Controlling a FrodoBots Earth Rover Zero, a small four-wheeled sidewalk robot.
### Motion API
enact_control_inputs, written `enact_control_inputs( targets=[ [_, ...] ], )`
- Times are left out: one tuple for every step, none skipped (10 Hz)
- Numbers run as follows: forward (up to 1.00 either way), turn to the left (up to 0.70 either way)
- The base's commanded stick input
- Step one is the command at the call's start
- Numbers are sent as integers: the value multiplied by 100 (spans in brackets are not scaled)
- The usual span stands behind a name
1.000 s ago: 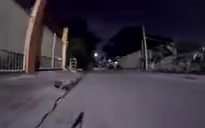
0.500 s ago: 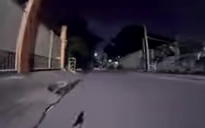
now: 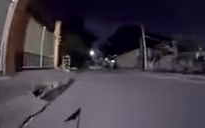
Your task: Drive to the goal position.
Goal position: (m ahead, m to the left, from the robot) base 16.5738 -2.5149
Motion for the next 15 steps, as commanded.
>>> enact_control_inputs(
  targets=[
    [70,-35],
    [70,-35],
    [70,-35],
    [70,-34],
    [70,-12],
    [70,0],
    [70,0],
    [70,0],
    [70,0],
    [70,0],
    [70,0],
    [70,0],
    [70,0],
    [70,0],
    [70,0]
  ],
)
